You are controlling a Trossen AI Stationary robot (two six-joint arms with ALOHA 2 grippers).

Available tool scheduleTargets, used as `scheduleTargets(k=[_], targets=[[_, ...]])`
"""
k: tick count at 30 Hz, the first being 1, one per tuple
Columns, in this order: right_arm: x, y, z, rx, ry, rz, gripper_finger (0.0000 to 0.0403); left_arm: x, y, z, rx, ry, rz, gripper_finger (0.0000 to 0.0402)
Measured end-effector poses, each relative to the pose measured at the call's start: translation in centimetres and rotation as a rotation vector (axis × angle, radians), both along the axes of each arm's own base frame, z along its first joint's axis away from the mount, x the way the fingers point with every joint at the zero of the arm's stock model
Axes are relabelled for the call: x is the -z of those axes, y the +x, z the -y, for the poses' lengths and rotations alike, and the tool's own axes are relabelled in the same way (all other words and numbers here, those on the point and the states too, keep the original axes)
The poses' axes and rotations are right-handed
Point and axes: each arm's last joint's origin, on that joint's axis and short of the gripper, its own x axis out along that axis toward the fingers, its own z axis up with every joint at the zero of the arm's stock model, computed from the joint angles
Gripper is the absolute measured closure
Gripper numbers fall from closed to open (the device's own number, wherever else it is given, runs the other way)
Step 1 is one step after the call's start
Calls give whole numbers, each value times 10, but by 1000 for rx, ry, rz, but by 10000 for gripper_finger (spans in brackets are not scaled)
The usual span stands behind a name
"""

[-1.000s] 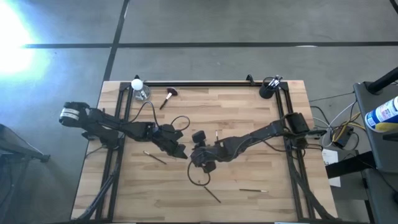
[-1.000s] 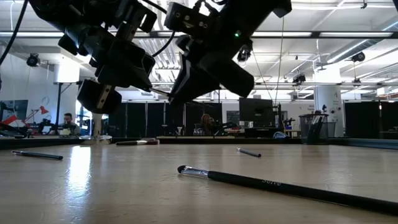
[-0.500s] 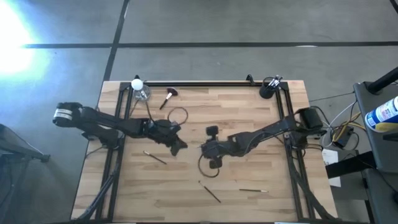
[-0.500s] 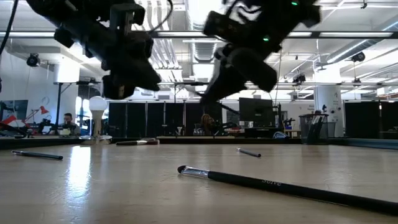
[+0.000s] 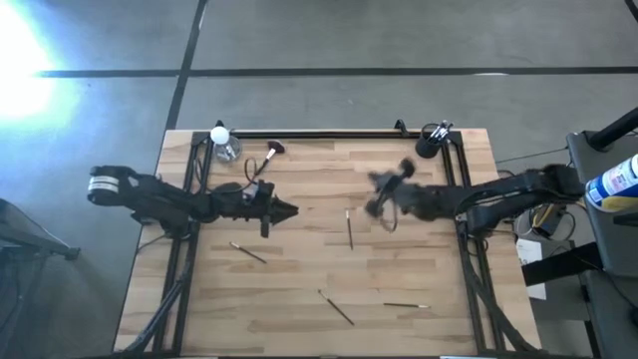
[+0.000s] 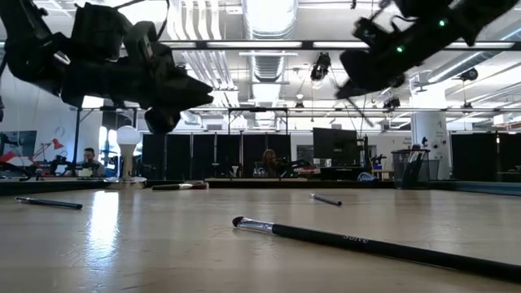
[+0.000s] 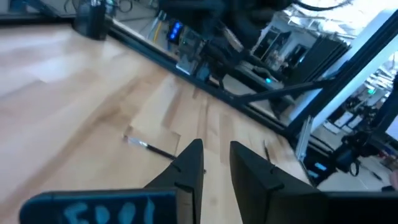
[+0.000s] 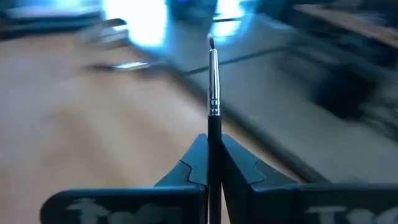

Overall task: Put items in baskets/containers
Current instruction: Put the liner brush into the mesh organizer

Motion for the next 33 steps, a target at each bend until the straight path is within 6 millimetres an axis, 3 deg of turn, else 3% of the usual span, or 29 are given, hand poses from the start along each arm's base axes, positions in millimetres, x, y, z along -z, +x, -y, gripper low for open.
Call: scheduleTargets(k=[8,15,25,33], targets=[[-2,-63,60,491,-123,199,389,4,-2,-2,-7,79,2,331],[3,-94,109,694,-232,308,389,4,-2,-2,-6,105,-1,331],[26,-98,169,829,-199,299,389,5,-3,-2,-8,119,-6,331],[54,-89,193,914,-165,181,389,9,-5,-2,-7,115,-25,331]])
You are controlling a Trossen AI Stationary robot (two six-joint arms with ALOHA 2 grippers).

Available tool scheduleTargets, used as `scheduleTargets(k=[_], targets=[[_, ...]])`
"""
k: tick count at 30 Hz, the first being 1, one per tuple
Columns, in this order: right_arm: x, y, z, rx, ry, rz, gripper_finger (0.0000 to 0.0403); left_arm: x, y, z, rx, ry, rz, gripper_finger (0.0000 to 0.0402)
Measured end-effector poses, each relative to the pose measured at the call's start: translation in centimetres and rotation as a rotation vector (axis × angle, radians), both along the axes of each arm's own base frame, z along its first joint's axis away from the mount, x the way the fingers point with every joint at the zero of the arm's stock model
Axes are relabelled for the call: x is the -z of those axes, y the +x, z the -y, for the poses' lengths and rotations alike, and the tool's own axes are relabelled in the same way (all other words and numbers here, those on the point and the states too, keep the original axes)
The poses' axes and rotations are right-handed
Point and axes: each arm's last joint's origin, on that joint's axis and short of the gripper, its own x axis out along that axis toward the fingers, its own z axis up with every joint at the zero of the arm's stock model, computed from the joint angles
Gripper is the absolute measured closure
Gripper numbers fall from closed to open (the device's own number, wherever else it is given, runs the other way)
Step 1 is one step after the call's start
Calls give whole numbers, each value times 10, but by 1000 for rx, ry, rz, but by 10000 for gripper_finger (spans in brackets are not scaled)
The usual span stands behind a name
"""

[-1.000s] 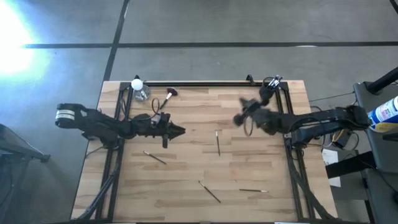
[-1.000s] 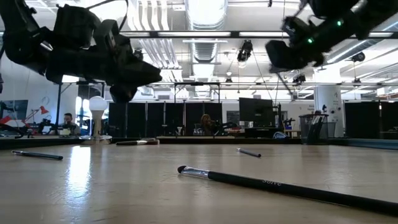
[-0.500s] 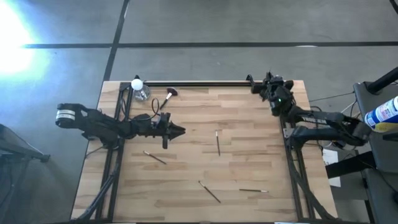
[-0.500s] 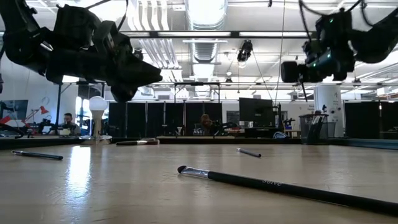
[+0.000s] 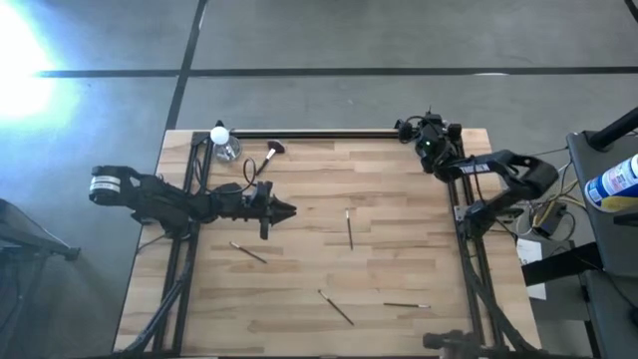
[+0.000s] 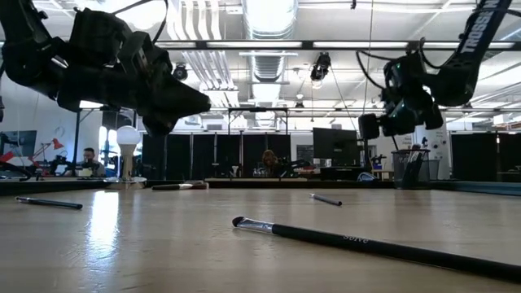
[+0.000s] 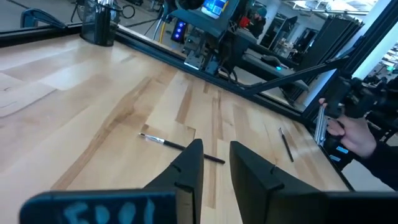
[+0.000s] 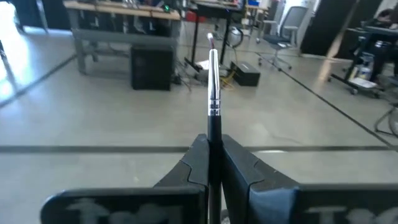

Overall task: Put items in baskets/containers
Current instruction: Put the liner brush into the mesh organizer, then put the eyeshadow brush into the mesh organizer

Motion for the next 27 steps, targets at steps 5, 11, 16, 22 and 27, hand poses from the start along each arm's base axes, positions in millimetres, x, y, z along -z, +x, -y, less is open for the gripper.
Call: scheduleTargets(k=[5,11,16,22,27], targets=[[12,1,5,35,36,-4,376,0,0,0,0,0,-2,331],[15,0,4,40,68,-5,330,0,0,0,0,1,-2,331],[5,-3,-1,47,121,-15,307,1,0,0,-1,6,-8,331],[-24,-2,-20,-40,221,-32,306,1,0,-3,-89,49,-11,333],[-44,4,-52,-218,341,-32,355,-3,0,-4,-101,110,21,365]])
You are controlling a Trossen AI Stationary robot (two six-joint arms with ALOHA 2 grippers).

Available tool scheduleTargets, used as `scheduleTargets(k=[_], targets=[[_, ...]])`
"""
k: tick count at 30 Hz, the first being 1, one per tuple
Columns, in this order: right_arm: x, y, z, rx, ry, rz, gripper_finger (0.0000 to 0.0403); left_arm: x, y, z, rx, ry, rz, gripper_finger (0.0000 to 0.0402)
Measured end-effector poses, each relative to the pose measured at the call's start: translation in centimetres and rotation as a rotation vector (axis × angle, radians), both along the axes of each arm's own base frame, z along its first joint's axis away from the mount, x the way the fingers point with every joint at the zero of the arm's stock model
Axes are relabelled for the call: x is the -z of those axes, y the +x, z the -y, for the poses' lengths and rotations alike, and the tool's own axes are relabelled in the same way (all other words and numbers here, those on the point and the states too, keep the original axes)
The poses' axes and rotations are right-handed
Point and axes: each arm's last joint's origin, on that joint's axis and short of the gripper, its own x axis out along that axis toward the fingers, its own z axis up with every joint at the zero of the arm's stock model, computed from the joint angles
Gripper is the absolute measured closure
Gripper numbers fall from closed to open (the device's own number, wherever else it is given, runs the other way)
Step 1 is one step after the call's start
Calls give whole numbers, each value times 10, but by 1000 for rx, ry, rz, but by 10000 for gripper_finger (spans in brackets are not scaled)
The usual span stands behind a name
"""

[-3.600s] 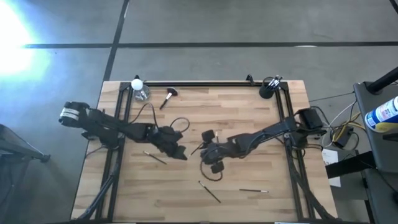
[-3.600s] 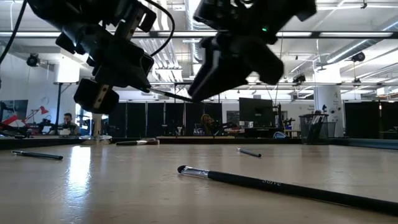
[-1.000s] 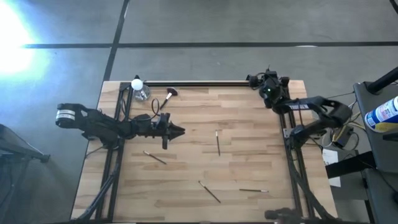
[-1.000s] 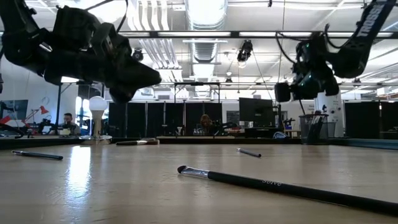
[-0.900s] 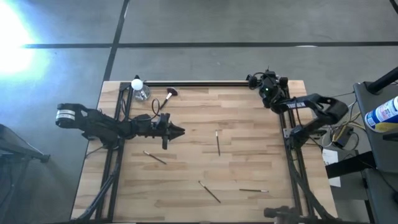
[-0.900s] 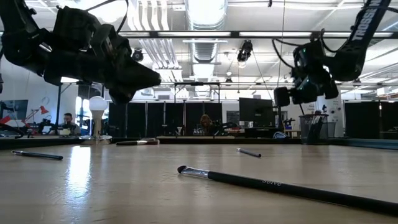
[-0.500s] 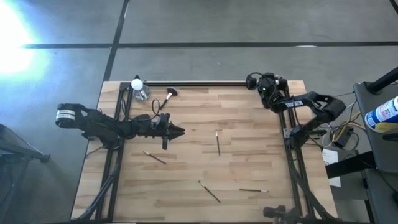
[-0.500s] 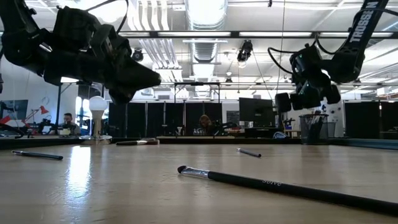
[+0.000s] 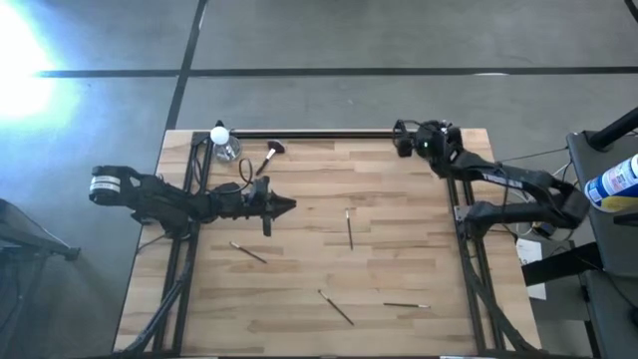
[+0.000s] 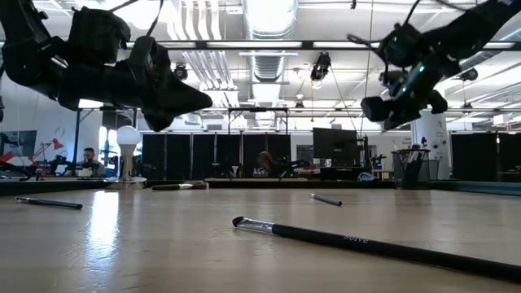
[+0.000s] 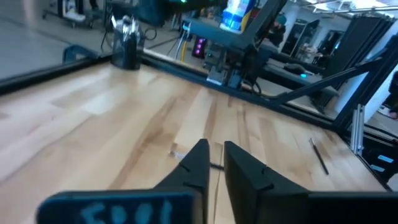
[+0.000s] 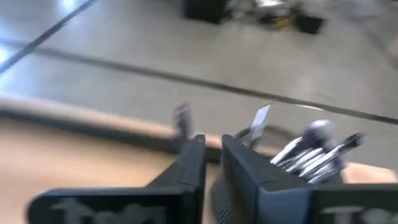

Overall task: Put items in baskets/containers
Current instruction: Put the eyeshadow brush into the mesh organizer

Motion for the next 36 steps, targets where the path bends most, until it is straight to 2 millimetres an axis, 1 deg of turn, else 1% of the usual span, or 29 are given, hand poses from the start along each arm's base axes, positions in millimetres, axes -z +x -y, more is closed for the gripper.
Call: scheduleTargets(k=[2,3,7,9,12,13,16,18,22,25,28,31,33,36], targets=[[-4,7,-18,-87,27,11,381,0,0,0,1,20,3,387],[-5,11,-29,-133,33,20,388,0,0,0,1,27,2,394],[-4,28,-73,-327,83,43,392,-1,0,0,10,44,0,400],[-2,36,-96,-419,107,51,393,0,0,2,77,57,-5,401],[1,44,-124,-528,140,77,394,1,4,8,261,55,-49,401],[1,46,-132,-556,149,90,394,1,7,11,305,46,-78,401],[2,49,-151,-599,144,112,394,1,18,25,352,52,-210,401],[4,49,-160,-611,131,113,394,0,27,43,406,93,-289,397],[6,50,-172,-634,126,119,394,-5,44,81,506,135,-348,371],[9,51,-178,-656,132,110,394,-1,57,102,557,97,-417,344],[11,51,-183,-678,135,97,394,6,72,121,560,99,-453,320],[11,51,-187,-697,136,95,394,16,86,136,560,119,-489,302],[11,51,-190,-712,137,92,394,21,95,143,562,121,-506,296],[11,50,-194,-733,138,93,394,28,104,148,553,114,-529,291]])
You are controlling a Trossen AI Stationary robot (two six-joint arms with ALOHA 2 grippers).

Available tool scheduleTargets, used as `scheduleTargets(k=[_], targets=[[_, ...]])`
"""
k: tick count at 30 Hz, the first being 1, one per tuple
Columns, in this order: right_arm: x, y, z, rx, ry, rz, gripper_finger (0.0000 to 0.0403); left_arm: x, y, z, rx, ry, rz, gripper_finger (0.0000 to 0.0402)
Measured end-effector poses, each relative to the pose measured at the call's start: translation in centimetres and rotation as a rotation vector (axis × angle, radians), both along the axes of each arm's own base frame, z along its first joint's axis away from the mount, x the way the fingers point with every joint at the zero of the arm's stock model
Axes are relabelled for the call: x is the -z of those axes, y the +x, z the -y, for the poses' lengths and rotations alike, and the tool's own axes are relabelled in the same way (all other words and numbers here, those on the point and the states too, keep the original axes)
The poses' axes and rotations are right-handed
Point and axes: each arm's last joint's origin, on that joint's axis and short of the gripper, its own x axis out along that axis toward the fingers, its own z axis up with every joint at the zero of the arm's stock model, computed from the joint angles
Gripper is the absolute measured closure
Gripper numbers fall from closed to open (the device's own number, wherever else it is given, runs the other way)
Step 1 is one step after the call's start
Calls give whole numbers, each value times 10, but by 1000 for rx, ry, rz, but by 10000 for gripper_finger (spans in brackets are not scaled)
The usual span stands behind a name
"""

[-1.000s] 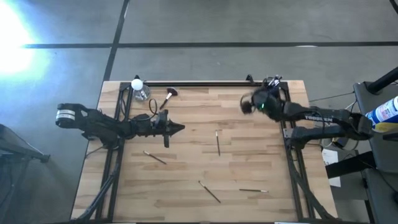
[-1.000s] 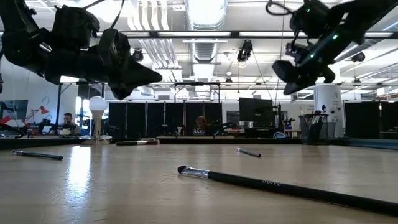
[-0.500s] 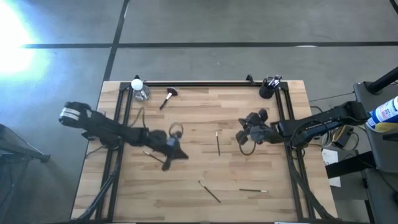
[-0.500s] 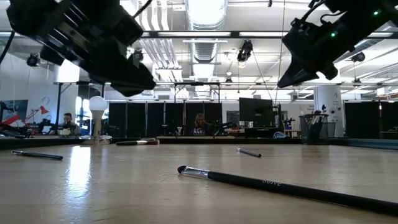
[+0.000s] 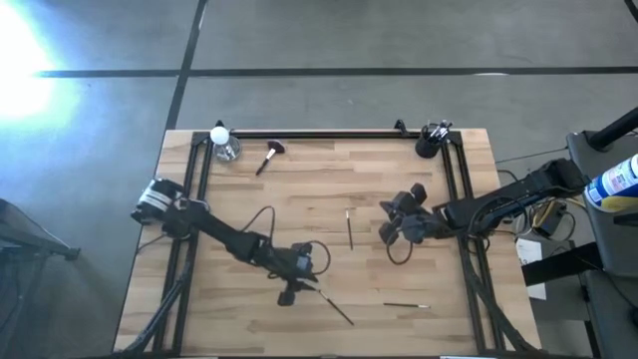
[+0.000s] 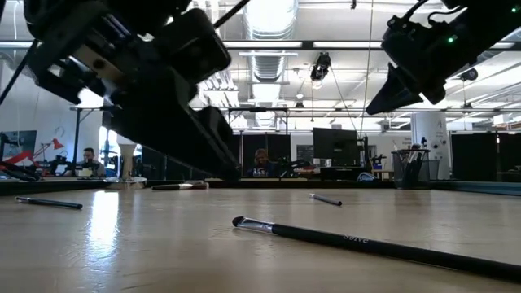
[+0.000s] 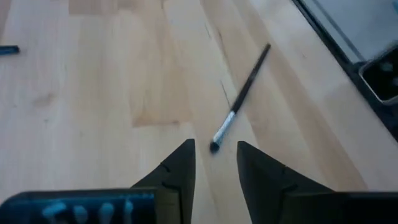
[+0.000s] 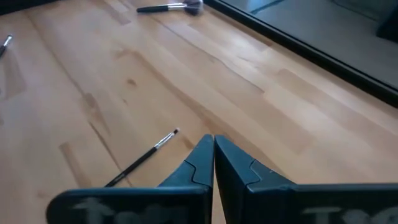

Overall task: Put items in baskets/containers
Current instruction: Put the eyeshadow brush into the mesh organizer

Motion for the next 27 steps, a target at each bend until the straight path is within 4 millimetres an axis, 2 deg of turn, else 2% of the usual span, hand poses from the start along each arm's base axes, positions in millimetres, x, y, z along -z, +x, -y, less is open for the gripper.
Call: scheduleTargets(k=[8,20,23,27], targets=[[0,-2,-8,-40,-2,-2,394,8,16,9,-8,5,-6,291],[0,-2,-10,-64,-19,-15,394,27,27,17,8,44,-62,293],[0,-2,-10,-67,-23,-17,394,32,29,18,11,55,-75,314],[0,-2,-10,-69,-24,-17,394,39,28,20,13,89,-141,379]])
